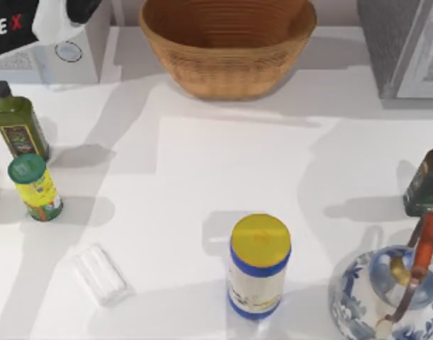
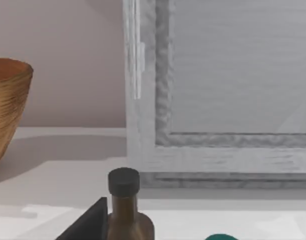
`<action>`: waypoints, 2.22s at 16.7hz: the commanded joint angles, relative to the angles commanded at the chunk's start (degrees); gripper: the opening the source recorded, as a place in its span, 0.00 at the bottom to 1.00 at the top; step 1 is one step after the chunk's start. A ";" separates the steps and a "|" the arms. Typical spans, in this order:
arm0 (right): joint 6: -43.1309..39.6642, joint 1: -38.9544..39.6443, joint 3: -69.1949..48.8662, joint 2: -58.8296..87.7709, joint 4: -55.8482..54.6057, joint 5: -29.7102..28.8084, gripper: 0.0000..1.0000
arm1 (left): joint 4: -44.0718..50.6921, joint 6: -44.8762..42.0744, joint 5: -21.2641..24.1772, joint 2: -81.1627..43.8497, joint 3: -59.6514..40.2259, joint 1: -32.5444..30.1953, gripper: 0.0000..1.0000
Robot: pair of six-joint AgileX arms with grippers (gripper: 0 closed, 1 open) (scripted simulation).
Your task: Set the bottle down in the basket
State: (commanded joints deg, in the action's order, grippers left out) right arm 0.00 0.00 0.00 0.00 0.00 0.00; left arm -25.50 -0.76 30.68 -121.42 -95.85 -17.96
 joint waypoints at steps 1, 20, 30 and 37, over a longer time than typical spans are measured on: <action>0.00 0.00 0.00 0.00 0.00 0.00 1.00 | 0.00 0.00 0.00 0.00 0.00 0.00 0.00; 0.00 0.00 0.00 0.00 0.00 0.00 1.00 | 0.63 0.15 -2.79 -13.33 -14.06 -2.96 0.08; 0.00 0.00 0.00 0.00 0.00 0.00 1.00 | 0.63 0.15 -2.79 -13.33 -14.06 -2.96 0.83; 0.00 0.00 0.00 0.00 0.00 0.00 1.00 | 0.63 0.15 -2.79 -13.33 -14.06 -2.96 1.00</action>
State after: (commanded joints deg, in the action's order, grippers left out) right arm 0.00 0.00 0.00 0.00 0.00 0.00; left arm -24.87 -0.61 27.89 -134.75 -109.92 -20.92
